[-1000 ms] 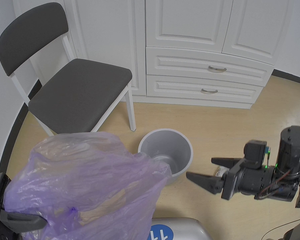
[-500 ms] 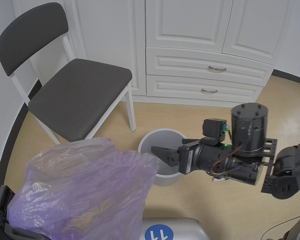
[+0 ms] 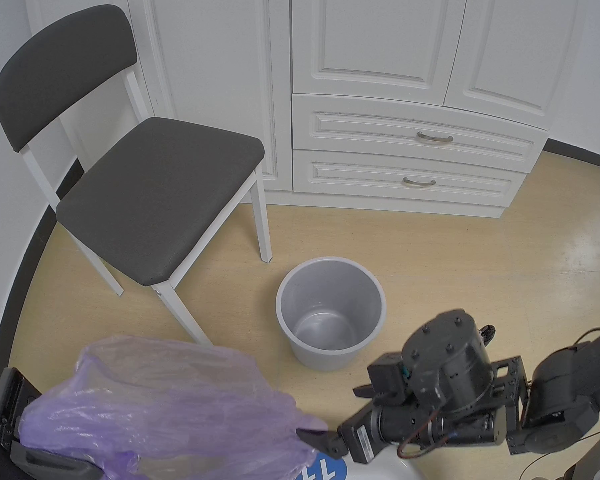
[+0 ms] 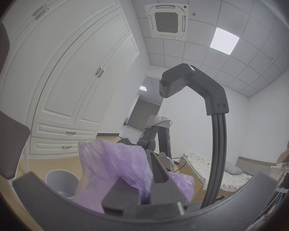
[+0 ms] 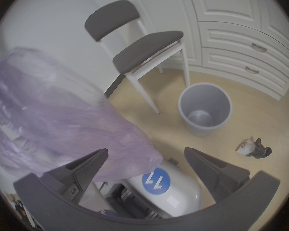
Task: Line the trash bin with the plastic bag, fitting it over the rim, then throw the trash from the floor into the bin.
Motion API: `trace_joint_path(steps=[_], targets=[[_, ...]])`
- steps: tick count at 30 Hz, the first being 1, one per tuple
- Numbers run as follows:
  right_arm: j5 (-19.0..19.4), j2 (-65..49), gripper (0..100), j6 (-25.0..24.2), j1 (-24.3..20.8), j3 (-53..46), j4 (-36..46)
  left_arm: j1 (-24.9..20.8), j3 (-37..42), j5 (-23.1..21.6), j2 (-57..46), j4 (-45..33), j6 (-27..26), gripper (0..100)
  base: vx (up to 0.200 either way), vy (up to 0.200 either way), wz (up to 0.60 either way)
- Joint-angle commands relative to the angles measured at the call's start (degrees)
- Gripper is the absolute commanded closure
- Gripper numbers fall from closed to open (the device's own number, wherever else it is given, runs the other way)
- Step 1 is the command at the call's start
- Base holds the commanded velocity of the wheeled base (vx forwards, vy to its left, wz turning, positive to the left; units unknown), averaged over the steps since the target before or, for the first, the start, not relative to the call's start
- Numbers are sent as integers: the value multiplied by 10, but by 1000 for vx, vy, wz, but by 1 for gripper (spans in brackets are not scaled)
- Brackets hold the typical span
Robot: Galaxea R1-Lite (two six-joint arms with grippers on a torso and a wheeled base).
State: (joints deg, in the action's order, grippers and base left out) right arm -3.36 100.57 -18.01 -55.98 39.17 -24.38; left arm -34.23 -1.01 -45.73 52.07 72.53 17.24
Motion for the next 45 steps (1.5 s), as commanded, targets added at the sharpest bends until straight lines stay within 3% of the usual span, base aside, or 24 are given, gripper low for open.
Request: trace_joint_path(steps=[1, 3, 11, 13, 18, 27, 32, 45], targets=[[6, -46, 0, -3, -35, -32, 14, 15, -3, 0, 5, 0, 1, 100, 0, 0, 0], [7, -42, 0, -5, -55, -43, 10, 15, -4, 1, 7, 0, 2, 100, 0, 0, 0], [29, 26, 0, -40, -61, -36, -7, 15, -23, 4, 3, 2, 9, 100, 0, 0, 0], [38, 65, 0, -66, -70, -42, -67, 15, -25, 4, 1, 2, 10, 100, 0, 0, 0], [49, 107, 0, -74, -72, -70, -163, 15, -28, 4, -1, 5, 10, 100, 0, 0, 0], [58, 161, 0, -77, -59, -95, -249, 15, -26, 5, -1, 74, 32, 100, 0, 0, 0], [57, 160, 0, -76, -58, -108, -288, 15, -27, 6, 0, 96, 67, 100, 0, 0, 0], [55, 81, 0, -55, -72, -157, -323, 16, -33, 36, 4, 96, 67, 100, 0, 0, 0]])
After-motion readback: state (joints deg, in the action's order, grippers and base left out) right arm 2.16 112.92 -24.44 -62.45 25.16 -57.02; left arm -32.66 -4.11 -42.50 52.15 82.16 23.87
